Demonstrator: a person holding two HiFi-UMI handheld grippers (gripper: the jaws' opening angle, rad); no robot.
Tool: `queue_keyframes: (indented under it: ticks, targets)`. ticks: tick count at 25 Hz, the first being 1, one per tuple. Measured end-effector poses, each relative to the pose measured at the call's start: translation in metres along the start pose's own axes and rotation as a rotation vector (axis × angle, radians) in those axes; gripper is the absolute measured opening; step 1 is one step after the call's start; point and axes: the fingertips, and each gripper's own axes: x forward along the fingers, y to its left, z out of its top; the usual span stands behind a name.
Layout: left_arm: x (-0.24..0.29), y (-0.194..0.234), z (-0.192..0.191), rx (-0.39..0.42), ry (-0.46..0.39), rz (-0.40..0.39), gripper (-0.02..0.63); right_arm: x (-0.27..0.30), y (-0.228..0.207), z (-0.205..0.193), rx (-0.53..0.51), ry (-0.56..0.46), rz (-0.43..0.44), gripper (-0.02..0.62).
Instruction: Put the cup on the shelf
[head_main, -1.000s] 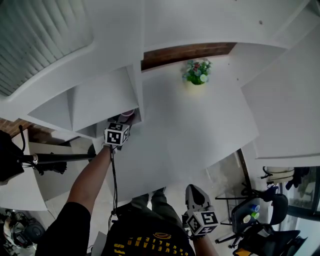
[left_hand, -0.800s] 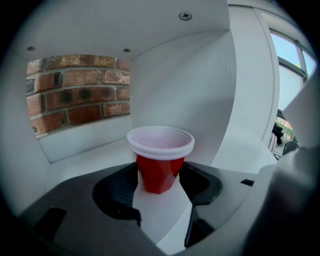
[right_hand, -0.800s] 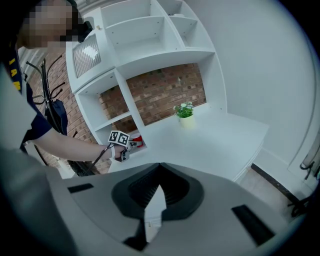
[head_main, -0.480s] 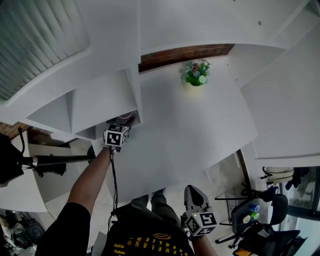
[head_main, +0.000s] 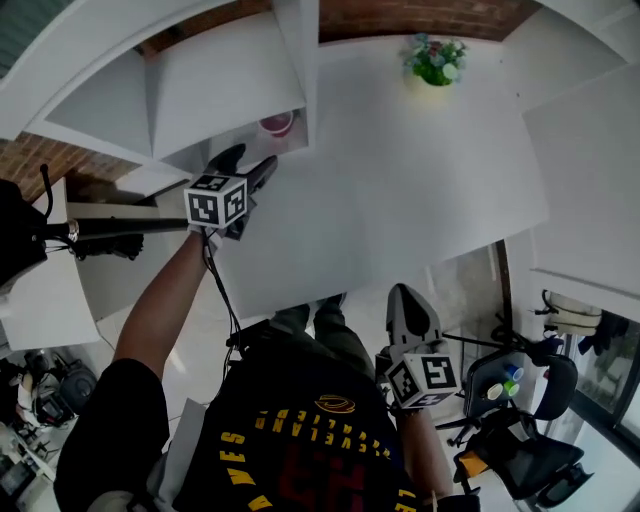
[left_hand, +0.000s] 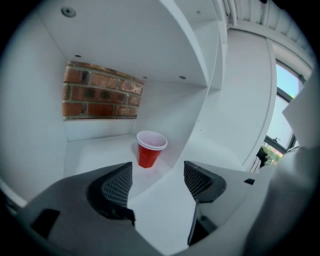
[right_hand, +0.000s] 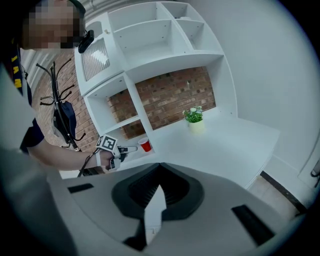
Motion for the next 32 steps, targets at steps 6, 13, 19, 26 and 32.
queue_keyframes:
  ticks: [6,13,19,26,32]
  targets:
    - [-0.086,-0.025,0.003,-0.126,-0.066,-0.092,0.321,0.003,0.020,0.000,-0.030,0.010,0.072,-0.005]
    - [-0.209,-0.015,0.022,-0.328,-0.261,-0.053,0.319,0.005,0.032,0.011,-0.071,-0.022,0.131,-0.006]
    - [-0.286,-0.004,0.016,-0.358,-0.363,0.089,0.283,-0.004,0.034,0.022,-0.086,-0.059,0.144,-0.005]
    - [-0.313,-0.040,0.024,-0.282,-0.415,0.090,0.205,-0.007,0.052,0.044,-0.107,-0.126,0.198,-0.006]
    - [-0.332,-0.096,0.046,-0.269,-0.492,0.020,0.014,-0.024,0.071,0.070,-0.122,-0.206,0.256,-0.006]
